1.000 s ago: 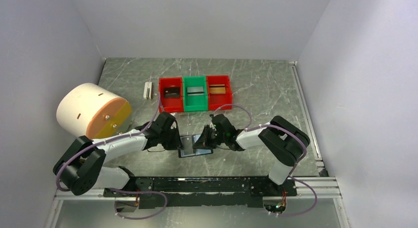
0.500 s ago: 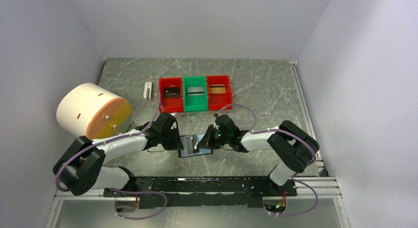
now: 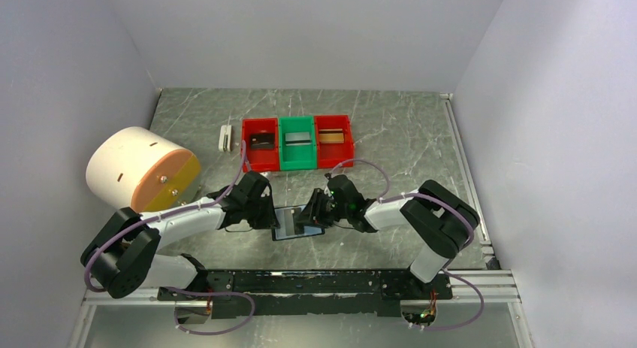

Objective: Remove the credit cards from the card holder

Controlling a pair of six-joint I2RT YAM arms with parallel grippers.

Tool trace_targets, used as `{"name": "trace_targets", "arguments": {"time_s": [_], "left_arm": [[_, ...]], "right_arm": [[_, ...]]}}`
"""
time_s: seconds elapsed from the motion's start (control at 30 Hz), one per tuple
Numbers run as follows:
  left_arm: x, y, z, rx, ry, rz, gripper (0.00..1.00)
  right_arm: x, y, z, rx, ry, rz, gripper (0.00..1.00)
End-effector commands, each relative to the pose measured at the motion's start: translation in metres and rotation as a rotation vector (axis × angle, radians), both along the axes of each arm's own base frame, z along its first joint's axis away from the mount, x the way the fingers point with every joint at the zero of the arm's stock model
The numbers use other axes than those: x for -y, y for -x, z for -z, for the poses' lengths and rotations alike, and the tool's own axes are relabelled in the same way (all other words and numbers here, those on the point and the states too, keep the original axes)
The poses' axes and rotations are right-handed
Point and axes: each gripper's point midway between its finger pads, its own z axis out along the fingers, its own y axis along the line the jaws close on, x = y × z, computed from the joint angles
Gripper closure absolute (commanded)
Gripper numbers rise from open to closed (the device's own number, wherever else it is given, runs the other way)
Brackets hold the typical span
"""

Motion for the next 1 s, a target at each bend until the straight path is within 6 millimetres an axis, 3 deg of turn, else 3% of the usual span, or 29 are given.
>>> {"name": "trace_targets", "arguments": {"time_s": [0.0, 0.43, 0.83, 0.97], "left_arm": [[-0.014, 0.008, 0.012, -0.022, -0.090, 0.012, 0.87], [-0.013, 0.006, 0.008, -0.005, -0.078, 0.002, 0.87], [-0.012, 0.005, 0.006, -0.002, -0.080, 0.000, 0.87], [-0.012, 0.005, 0.003, 0.006, -0.073, -0.004, 0.87]], "right_arm": [[0.003, -0.008, 0.007, 0.008, 0.007, 0.027, 0.62], [0.002, -0.006, 0.008, 0.011, -0.017, 0.017, 0.77], [0.003, -0.003, 0.017, -0.005, -0.020, 0.013, 0.74], [0.003, -0.003, 0.019, -0.002, -0.012, 0.010, 0.79]]}}
